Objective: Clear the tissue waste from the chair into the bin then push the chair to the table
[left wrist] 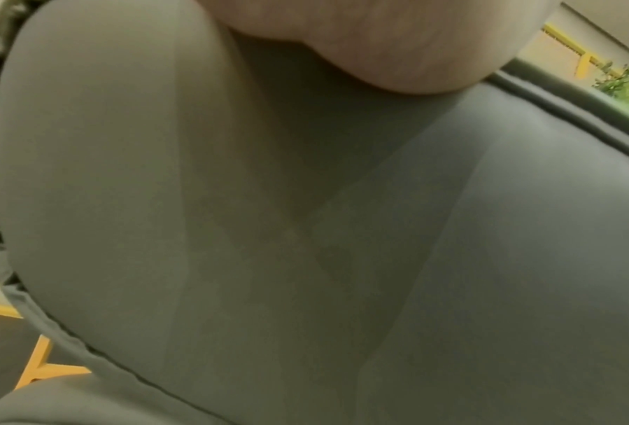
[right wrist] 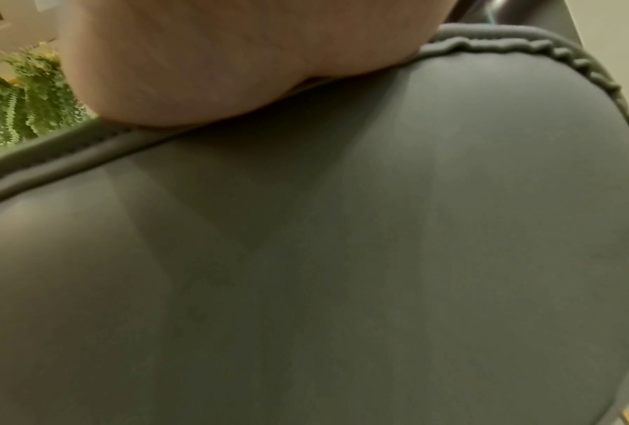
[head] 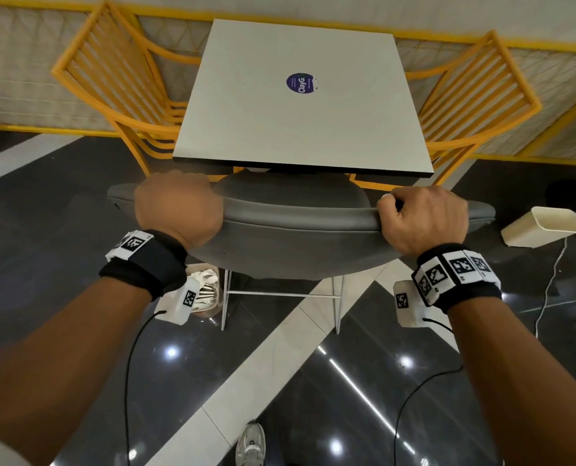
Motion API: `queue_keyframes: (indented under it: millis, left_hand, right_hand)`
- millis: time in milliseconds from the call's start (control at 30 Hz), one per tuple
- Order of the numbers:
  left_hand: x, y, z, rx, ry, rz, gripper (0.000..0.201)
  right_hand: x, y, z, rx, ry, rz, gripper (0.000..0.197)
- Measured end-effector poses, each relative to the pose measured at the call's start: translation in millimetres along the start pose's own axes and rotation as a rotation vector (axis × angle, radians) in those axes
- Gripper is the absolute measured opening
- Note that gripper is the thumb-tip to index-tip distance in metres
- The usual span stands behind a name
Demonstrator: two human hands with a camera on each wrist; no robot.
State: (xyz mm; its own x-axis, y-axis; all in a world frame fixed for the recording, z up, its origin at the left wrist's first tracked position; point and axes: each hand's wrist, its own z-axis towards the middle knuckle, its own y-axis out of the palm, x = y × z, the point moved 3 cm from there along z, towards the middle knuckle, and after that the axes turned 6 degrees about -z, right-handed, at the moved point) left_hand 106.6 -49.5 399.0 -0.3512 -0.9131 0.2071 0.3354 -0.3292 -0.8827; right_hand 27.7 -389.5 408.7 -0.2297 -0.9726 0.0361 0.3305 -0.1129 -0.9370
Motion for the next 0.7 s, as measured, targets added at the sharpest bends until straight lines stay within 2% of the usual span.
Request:
queue_keyframes:
  millis: [367,467,533,633,667,700]
  left_hand:
    - [3,-11,-22,0.011,-0.019,0.007,0.033]
    - [8,-21,-32,0.01,-0.027,-0.094,0.033]
    - [11,-21,-54,-0.003,-0.029,-0.151,0.036]
    - [16,-18,-106,-0.047,-0.018,-0.239,0.055]
    - [14,-14,-133,-0.095,-0.036,-0.284,0.057]
    - [11,-5,-166,-0.192,-0.058,-0.364,0.054]
  right_hand:
    - [-13,-12,-22,-0.072,0.001,0.016,0.042]
    - [-15,-17,-37,-0.083,-0.035,0.09,0.043]
    - [-17,-21,-60,-0.063,-0.051,0.171,0.038]
    - [-25,-32,-119,-0.064,-0.075,0.359,0.037]
    - [-26,-30,-149,-0.158,-0.059,0.389,0.033]
    - [-25,-22,-185,-0.313,-0.045,0.439,0.029]
